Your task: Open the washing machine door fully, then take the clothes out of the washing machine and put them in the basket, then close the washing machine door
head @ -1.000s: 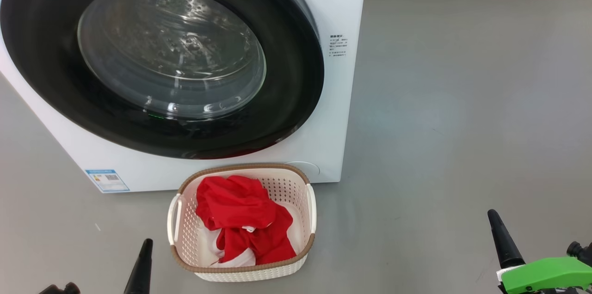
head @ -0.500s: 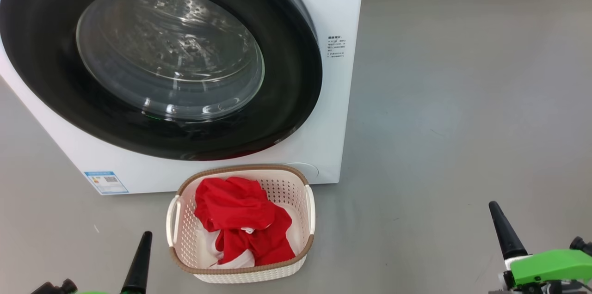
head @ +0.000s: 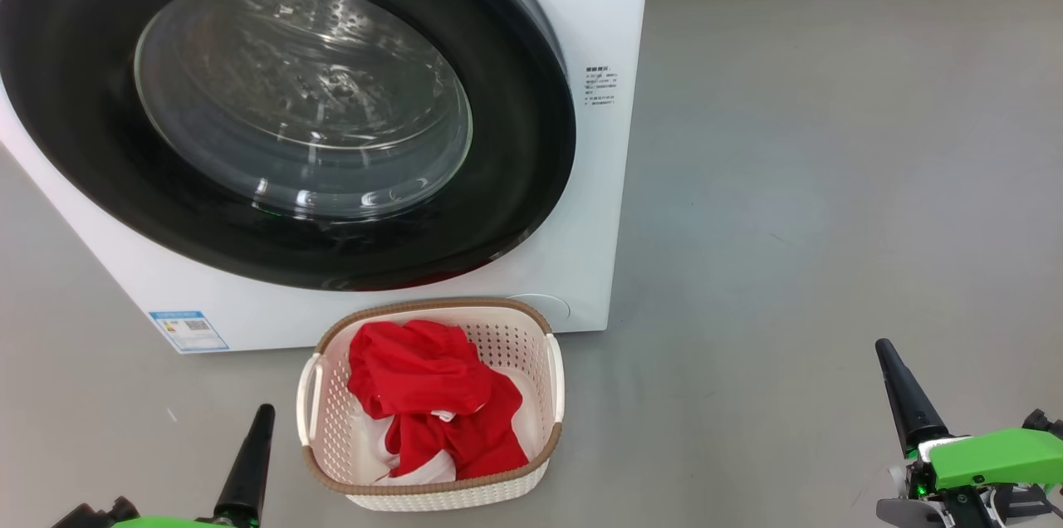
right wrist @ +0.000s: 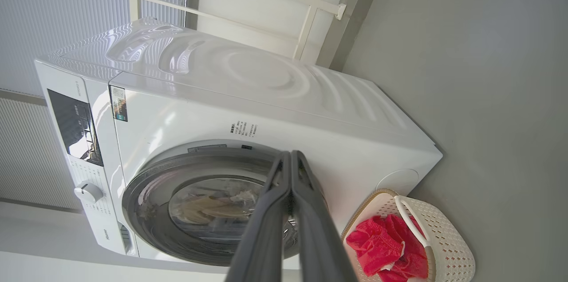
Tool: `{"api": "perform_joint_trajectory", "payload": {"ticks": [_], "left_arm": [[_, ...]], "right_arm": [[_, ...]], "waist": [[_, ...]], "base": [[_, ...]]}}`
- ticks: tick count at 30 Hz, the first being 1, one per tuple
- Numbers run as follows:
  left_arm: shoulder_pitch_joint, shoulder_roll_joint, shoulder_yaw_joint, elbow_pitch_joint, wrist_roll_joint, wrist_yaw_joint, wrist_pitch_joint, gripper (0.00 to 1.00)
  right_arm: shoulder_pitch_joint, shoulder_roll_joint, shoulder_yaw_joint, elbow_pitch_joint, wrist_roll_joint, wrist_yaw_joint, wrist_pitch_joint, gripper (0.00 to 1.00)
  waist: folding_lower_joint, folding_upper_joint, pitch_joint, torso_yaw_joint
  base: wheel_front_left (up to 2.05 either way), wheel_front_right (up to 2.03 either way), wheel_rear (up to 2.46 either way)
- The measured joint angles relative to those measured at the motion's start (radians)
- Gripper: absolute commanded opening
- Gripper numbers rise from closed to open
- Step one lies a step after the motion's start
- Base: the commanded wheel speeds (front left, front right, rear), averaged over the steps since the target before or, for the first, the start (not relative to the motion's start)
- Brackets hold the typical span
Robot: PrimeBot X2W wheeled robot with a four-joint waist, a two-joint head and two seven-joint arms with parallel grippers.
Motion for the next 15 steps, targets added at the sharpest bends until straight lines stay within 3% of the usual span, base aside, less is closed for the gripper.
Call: {"api": "perform_joint_trajectory", "payload": {"ticks": [15], "left_arm": [[-0.02,-0.007,0.009,-0.004,-0.163,0.0,0.042,0.0]], "right_arm": [[-0.025,0.004,-0.009,-0.006,0.138,-0.001,0.044,0.0]], "waist": [[0.0,0.0,-0.004,-0.005]], "base": [[0.0,0.0,0.0]]}}
